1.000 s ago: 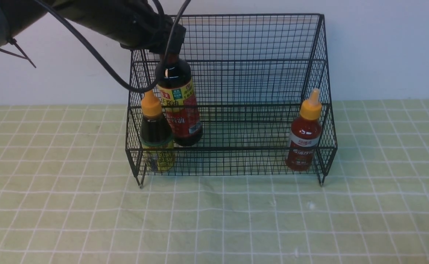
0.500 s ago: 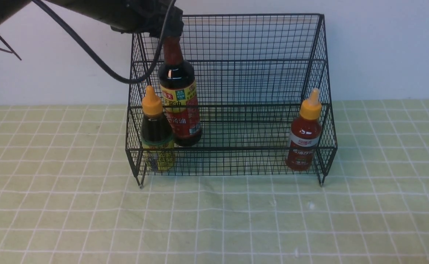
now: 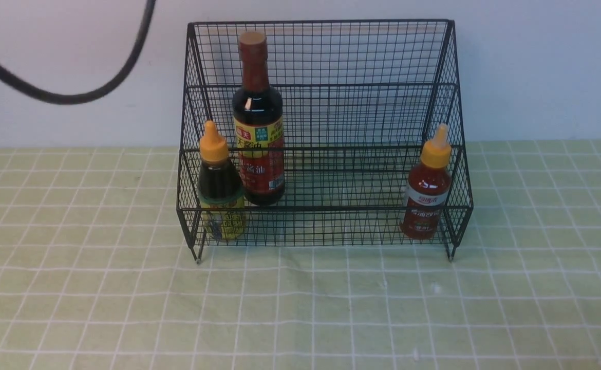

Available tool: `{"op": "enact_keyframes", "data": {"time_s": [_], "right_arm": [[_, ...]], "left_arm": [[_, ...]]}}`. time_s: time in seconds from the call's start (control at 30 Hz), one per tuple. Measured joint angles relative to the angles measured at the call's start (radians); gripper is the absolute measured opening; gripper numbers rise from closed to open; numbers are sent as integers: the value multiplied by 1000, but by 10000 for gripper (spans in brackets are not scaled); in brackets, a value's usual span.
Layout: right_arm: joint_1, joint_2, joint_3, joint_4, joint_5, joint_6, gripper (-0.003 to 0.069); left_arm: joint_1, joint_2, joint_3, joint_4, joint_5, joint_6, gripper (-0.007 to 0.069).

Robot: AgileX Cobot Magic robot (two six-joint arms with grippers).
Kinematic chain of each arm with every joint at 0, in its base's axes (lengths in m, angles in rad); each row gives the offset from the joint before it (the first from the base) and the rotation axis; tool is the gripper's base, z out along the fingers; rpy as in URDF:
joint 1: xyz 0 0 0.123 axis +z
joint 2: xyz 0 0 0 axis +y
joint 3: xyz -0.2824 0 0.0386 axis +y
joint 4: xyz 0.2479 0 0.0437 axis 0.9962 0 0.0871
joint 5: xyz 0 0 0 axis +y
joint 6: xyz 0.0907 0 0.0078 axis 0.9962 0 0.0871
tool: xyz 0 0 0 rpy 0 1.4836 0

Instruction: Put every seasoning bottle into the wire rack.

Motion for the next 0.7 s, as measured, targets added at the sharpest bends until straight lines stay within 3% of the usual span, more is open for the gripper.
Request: {"op": "enact_keyframes", "data": {"time_s": [0.3,0.7], "right_arm": [[0,0,0,0,0,0,-15],[0,0,0,0,0,0,-15]], "left_arm": [[0,-182,65,39,70,-53,-6],[0,-735,732,93,-209,-122,-6]]}}
